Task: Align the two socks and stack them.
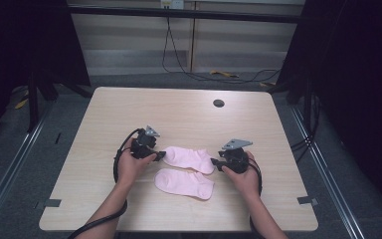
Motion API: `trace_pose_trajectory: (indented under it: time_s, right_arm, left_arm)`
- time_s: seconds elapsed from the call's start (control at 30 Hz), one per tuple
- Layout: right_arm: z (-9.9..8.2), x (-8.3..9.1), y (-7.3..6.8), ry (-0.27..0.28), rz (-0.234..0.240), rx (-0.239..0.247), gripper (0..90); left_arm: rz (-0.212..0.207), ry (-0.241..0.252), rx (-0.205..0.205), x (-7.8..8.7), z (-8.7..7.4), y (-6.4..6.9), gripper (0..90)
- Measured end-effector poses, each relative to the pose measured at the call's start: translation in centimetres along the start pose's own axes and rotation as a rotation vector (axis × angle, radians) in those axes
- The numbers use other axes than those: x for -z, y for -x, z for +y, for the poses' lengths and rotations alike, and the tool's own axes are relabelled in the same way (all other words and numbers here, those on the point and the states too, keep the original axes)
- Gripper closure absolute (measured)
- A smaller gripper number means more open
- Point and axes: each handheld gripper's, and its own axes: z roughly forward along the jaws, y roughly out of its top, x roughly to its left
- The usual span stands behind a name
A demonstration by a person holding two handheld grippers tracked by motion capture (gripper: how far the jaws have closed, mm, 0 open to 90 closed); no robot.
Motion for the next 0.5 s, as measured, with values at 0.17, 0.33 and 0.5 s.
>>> trace_pose_trajectory:
  time_s: [0.17, 0.33, 0.5]
  right_arm:
    - [-0.05, -0.08, -0.04, -0.006, -0.006, 0.003, 56.2]
    - [-0.17, -0.14, -0.04, -0.006, 0.005, -0.018, 59.1]
    - [-0.30, -0.15, 0.02, -0.002, 0.001, -0.048, 62.2]
  left_arm:
    - [-0.009, 0.001, 0.018, -0.01, -0.10, -0.17, 43.4]
    - [-0.027, 0.008, 0.020, 0.00, -0.18, -0.13, 47.7]
    - [-0.045, -0.011, -0.003, 0.09, 0.11, 0.06, 57.0]
